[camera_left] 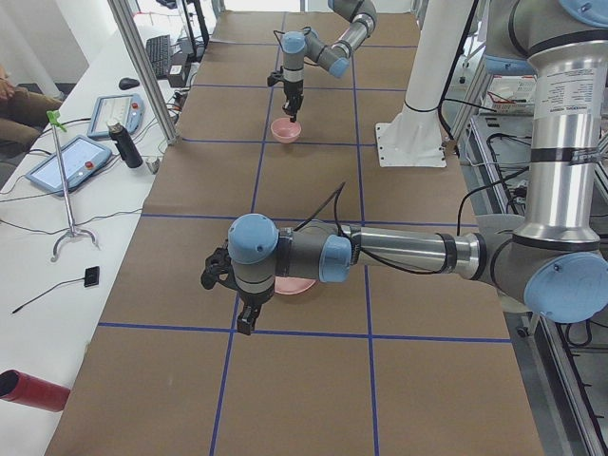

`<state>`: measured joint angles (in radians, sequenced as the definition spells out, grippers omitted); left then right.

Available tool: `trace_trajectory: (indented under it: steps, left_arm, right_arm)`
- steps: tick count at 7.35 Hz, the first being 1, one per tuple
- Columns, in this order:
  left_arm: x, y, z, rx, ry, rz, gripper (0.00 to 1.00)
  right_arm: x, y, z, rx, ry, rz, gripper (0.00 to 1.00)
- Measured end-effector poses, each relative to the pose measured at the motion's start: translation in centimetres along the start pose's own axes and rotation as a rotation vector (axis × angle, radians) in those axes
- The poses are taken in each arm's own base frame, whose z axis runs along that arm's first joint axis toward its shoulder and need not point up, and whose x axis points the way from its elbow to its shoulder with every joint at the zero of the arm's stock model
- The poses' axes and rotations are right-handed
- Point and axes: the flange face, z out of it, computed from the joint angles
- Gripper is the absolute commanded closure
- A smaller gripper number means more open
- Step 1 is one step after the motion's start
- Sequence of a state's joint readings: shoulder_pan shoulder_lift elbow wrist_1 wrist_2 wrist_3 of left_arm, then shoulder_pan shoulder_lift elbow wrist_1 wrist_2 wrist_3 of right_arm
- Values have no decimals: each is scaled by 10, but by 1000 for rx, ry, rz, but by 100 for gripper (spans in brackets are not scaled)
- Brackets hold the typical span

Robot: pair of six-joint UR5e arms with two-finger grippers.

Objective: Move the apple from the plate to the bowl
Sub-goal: 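Carry the pink bowl with the right gripper toward the table center, then release the pink bowl and withdraw the right arm away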

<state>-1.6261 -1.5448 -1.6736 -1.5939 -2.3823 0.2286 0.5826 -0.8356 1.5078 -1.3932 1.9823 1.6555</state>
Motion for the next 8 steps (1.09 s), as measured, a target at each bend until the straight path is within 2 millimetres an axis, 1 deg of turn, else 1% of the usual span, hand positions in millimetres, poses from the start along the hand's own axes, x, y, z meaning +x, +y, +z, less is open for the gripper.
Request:
trace_trajectory:
  steps: [1, 2, 4, 5, 6, 7, 8]
  left_arm:
    - [0, 0, 0, 0, 0, 0, 2]
    - [0, 0, 0, 0, 0, 0, 2]
    - [0, 0, 0, 1, 0, 1, 2]
    - [1, 0, -1, 2, 0, 3, 2]
    - [2, -1, -2, 6, 0, 7, 2]
    - [4, -3, -5, 14, -2, 17, 2]
    - [8, -8, -8, 37, -7, 42, 2]
  right_arm:
    - [-3, 2, 3, -3, -9, -4, 100]
    - [-5, 6, 5, -7, -12, -8, 68]
    - [-4, 11, 8, -12, -12, -14, 0]
    - [-3, 11, 6, -10, -16, -19, 0]
    - [-5, 3, -10, 0, -37, -26, 0]
    - [-5, -18, -43, 14, -67, -38, 0]
    - [2, -47, -82, 30, -77, -74, 0]
